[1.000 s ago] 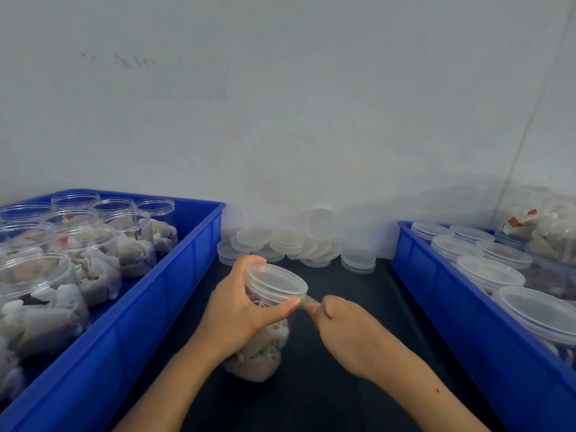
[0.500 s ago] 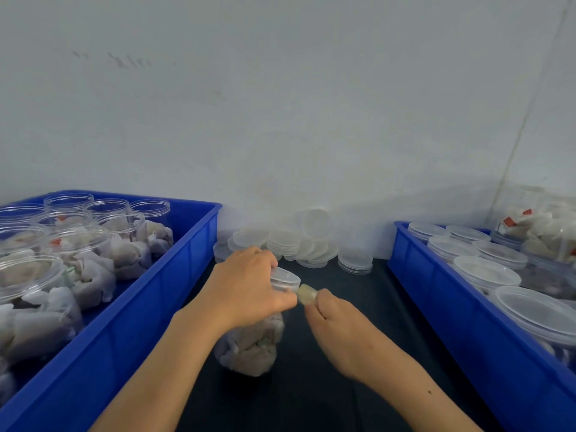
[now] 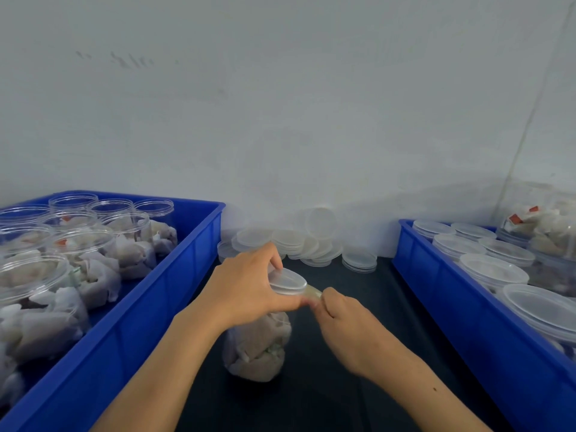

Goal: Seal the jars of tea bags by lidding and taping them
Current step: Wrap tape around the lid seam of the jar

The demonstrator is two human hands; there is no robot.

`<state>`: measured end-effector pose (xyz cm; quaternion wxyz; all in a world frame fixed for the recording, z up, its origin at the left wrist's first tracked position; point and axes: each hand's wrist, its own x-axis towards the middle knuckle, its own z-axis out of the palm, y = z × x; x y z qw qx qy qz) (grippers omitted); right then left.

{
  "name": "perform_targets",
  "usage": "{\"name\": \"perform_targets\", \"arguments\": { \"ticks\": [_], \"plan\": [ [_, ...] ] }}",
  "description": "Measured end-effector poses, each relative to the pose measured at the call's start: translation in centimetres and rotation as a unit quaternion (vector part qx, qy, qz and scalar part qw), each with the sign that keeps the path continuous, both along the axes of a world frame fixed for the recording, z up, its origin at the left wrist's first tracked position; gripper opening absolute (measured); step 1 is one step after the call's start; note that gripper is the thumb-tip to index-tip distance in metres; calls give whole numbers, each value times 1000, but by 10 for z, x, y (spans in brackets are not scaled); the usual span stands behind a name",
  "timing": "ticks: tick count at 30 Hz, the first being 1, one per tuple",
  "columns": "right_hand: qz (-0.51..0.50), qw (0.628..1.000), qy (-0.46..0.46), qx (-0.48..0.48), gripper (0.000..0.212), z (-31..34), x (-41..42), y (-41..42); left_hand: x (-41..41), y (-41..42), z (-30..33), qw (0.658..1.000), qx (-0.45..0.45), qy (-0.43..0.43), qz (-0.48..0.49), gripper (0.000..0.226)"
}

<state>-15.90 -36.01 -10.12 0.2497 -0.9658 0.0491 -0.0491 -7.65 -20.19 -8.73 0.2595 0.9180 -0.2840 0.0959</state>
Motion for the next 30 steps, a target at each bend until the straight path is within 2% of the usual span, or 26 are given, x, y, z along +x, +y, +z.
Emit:
{"name": "perform_targets", "arguments": {
  "ticks": [6,9,12,16,30],
  "plan": [
    [-34,994,-17,-103,29,-1,0,8,-4,2,-7,999,-40,-22,-20,58],
    [-30,991,-21,-127,19,-4,3,12,-7,-1,-10,998,-47,-43,-12,55],
    [-55,994,-17,-92,15,-6,5,13,-10,-5,-13,997,-53,-61,2,56],
    [-65,993,-5,-94,10,-8,6,10,-13,-14,-16,996,-54,-73,10,58],
    [-121,992,-17,41,19,-23,23,-6,-19,-27,-12,996,-26,-86,15,50]
  ]
}}
